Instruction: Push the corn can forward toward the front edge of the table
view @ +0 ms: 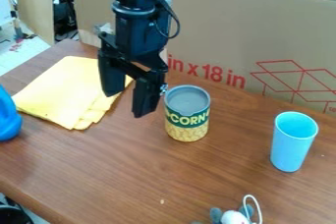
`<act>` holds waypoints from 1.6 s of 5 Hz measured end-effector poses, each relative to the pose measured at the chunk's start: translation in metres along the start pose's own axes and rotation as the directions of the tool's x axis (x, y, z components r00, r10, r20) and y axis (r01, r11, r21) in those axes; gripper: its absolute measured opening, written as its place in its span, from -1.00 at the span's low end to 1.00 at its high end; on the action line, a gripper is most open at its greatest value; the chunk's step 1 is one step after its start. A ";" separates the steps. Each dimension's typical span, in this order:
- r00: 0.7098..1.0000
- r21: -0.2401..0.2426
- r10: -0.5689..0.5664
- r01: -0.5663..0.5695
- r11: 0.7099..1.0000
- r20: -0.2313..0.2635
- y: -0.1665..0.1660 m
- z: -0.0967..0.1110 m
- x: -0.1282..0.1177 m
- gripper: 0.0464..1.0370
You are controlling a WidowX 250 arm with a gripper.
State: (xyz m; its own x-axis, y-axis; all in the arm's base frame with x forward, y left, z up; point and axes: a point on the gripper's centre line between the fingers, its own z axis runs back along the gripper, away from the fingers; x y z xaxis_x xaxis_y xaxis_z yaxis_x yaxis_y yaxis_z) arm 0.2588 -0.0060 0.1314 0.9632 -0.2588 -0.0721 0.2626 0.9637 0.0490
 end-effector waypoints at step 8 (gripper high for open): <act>0.977 -0.087 0.098 -0.083 0.993 0.191 0.003 -0.020 0.144 0.93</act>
State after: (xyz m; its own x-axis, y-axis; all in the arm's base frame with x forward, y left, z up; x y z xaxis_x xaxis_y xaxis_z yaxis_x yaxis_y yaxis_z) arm 0.3972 -0.0394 0.1013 0.9774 -0.1706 0.1247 0.1759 0.9839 -0.0325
